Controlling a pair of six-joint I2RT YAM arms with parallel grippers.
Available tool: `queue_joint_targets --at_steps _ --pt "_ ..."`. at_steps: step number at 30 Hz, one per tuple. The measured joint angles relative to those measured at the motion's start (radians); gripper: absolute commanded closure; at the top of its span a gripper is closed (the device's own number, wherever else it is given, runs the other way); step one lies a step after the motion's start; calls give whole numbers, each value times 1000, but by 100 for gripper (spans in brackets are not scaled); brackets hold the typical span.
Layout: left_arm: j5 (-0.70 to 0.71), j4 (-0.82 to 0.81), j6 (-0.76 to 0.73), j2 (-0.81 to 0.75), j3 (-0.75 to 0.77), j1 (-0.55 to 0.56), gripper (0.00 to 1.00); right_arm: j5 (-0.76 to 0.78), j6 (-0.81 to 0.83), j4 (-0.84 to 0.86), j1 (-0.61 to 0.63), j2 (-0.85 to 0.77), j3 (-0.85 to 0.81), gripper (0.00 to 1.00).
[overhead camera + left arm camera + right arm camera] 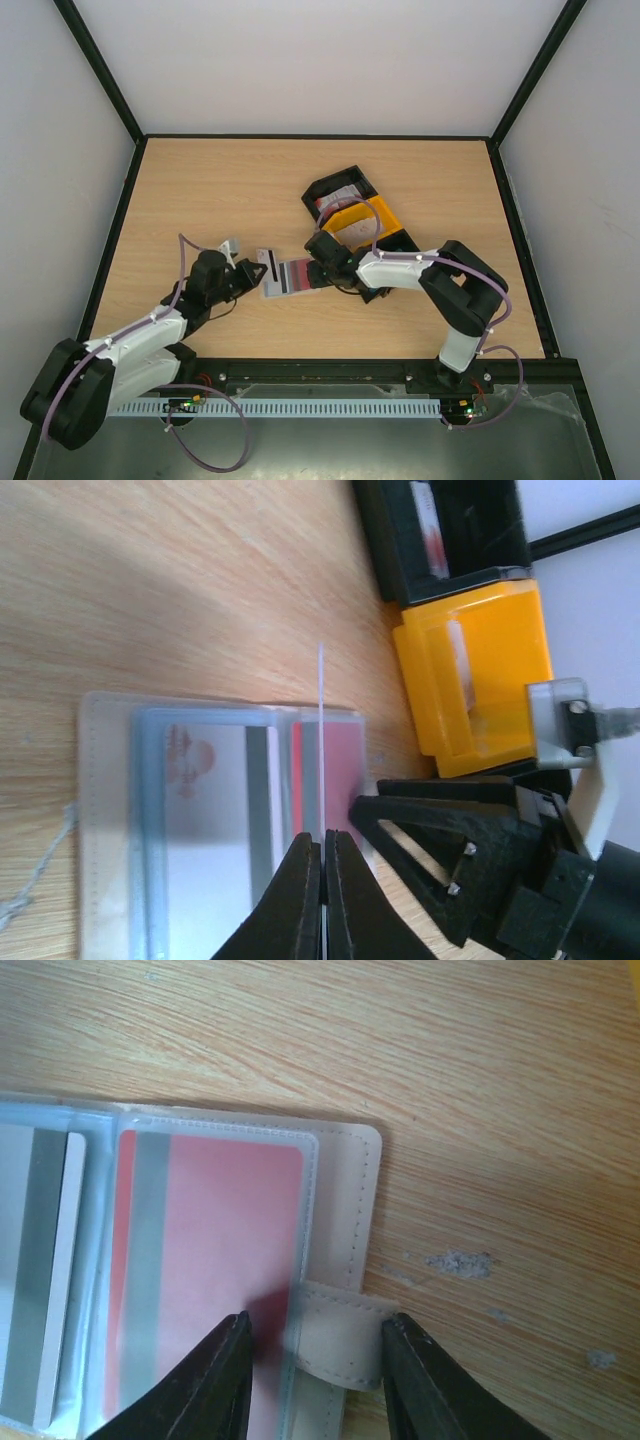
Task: Put the credit cards into the card holder
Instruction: Insert the credit card into the card holder.
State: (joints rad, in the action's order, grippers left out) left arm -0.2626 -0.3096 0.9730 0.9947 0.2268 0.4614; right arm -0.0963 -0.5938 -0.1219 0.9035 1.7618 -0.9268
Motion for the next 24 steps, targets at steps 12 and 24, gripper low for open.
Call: queue_joint_targets --at_steps 12,24 --pt "100 -94 61 -96 1 72 97 -74 -73 101 -36 -306 74 39" --pt "-37 -264 241 -111 56 72 97 -555 -314 555 -161 -381 248 42"
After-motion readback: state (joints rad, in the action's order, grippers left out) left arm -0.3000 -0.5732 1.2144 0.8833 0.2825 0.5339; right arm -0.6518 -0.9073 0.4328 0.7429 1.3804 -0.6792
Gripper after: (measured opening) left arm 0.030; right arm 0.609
